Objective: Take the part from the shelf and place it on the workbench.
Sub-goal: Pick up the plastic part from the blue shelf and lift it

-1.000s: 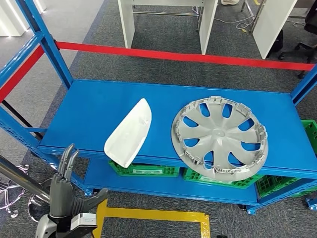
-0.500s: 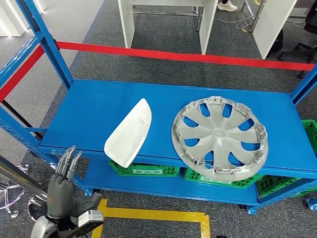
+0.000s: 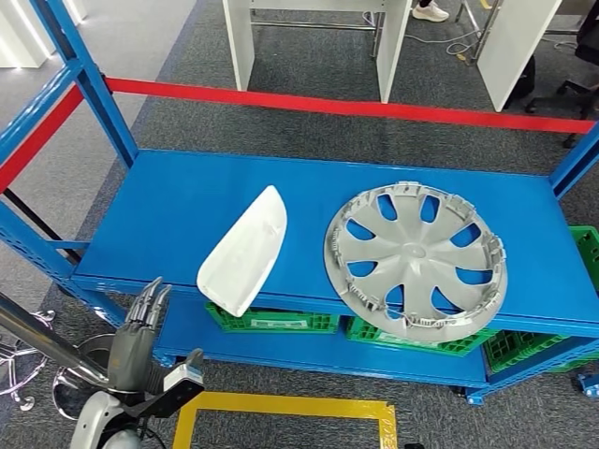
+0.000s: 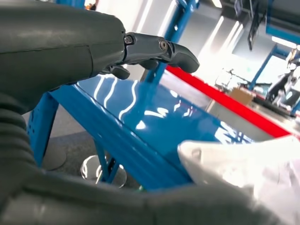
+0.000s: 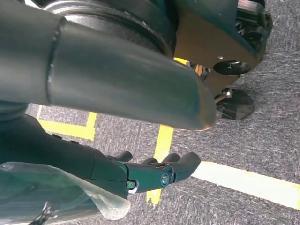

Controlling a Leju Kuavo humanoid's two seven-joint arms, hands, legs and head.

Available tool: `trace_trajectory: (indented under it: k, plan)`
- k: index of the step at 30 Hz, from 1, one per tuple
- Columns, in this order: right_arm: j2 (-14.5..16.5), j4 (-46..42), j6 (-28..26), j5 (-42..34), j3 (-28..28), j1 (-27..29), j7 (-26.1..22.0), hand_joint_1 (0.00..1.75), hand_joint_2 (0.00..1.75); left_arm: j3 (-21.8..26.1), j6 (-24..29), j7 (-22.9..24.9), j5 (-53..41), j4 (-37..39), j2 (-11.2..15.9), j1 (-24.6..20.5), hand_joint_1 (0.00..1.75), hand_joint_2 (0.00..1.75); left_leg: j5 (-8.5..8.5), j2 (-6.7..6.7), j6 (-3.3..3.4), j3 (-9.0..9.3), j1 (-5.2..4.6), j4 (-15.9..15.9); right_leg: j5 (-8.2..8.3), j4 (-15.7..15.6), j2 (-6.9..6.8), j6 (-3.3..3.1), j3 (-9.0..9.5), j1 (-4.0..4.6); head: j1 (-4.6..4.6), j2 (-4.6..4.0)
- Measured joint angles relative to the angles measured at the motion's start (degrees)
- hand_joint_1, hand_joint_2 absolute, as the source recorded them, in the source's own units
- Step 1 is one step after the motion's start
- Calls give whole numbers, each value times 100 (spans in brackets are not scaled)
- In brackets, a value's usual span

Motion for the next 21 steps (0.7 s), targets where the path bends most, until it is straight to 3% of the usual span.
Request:
trace_trajectory:
  k: [9, 21]
  plan:
    - [-2, 0, 14, 80, 29, -25, 25, 0, 0, -184, -102, 67, -138, 543, 27, -340, 0, 175, 0, 0, 0, 0, 0, 0, 0, 0, 2, 0, -2, 0, -1, 0]
    - [-19, 0, 114, 273, 89, -57, 110, 0, 0, -602, -205, 611, -1597, 1003, 327, -1053, 0, 175, 2, 0, -1, 0, 0, 0, 0, 3, 1, 0, -1, 1, -1, 0]
